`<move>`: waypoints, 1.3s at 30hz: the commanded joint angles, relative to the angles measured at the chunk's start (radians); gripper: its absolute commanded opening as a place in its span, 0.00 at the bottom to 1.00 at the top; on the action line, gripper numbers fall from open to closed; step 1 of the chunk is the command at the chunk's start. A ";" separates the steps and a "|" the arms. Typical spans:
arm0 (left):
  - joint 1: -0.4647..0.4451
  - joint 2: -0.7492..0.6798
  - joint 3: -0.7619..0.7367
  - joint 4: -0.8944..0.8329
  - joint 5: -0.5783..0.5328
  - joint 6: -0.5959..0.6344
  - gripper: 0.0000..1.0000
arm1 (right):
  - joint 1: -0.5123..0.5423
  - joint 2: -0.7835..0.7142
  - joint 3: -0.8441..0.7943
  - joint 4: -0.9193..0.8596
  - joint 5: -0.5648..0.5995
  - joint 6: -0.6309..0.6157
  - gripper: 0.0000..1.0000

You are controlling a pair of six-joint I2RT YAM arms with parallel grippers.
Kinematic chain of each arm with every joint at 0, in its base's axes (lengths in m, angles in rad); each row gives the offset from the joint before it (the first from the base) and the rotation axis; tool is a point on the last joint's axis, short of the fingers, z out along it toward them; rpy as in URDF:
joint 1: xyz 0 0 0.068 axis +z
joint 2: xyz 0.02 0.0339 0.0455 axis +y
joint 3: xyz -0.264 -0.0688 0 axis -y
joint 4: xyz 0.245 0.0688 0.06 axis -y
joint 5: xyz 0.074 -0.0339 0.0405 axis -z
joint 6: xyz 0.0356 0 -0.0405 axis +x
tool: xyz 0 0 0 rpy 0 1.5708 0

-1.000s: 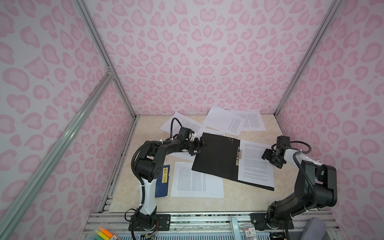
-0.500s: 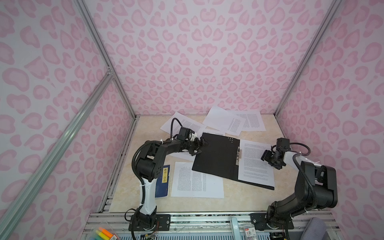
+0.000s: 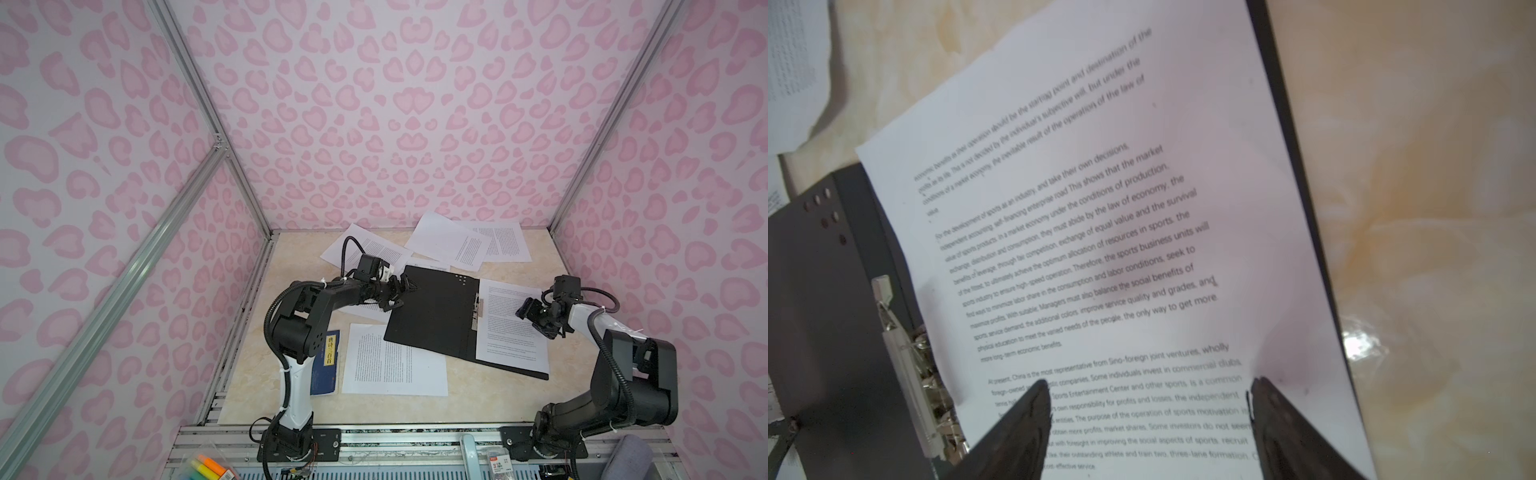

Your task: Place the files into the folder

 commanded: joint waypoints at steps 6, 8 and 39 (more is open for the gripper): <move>-0.003 0.015 -0.019 -0.173 -0.111 -0.012 0.99 | 0.089 0.219 0.281 -0.016 0.041 -0.002 0.72; -0.003 0.018 -0.018 -0.173 -0.111 -0.014 0.99 | 0.104 0.304 0.395 -0.042 0.077 -0.013 0.65; -0.005 0.049 -0.029 -0.137 -0.099 -0.047 0.99 | 0.113 0.629 0.742 -0.265 0.184 -0.157 0.29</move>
